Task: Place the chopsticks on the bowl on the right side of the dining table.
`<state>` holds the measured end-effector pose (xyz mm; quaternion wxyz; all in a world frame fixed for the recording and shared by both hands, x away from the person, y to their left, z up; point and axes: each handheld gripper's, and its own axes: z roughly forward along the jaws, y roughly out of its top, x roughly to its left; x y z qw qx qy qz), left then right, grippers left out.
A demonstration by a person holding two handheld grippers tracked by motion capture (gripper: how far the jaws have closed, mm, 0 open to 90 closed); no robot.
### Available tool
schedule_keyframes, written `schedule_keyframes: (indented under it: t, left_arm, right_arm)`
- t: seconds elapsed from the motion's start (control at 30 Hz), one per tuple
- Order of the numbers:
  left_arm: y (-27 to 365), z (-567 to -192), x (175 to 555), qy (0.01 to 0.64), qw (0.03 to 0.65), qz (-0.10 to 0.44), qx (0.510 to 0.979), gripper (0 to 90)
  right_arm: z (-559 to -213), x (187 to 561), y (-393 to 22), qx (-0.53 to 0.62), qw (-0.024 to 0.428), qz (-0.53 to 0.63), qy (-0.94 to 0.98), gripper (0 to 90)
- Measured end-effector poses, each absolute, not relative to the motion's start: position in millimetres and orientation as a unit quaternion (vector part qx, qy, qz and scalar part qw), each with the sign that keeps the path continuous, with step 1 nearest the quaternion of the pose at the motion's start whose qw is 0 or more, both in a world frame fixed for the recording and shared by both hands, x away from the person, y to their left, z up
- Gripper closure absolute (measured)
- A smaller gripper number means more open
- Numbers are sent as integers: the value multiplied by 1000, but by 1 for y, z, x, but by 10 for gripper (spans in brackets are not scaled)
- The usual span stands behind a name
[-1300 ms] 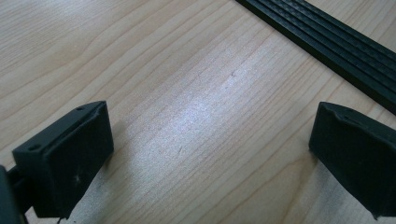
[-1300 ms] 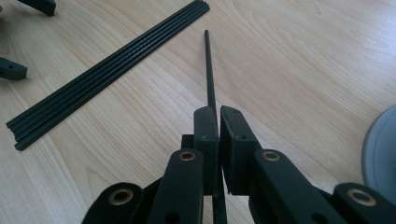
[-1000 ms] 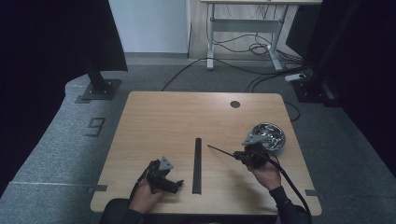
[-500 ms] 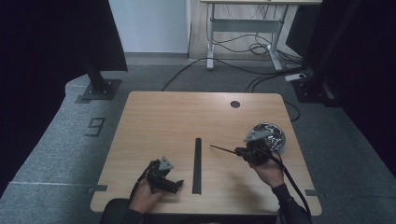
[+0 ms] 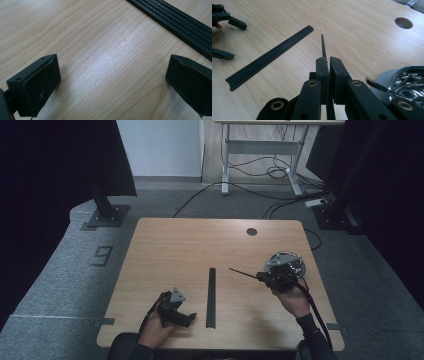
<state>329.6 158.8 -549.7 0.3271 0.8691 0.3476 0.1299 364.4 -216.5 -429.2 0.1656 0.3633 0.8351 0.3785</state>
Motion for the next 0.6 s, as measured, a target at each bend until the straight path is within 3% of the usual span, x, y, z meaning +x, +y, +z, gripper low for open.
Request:
schedule_keyframes:
  t: [0.6]
  left_arm:
    - [159, -550, 330, 348, 327, 130, 869, 0]
  right_arm:
    - [-415, 376, -247, 397, 208, 366, 816, 860]
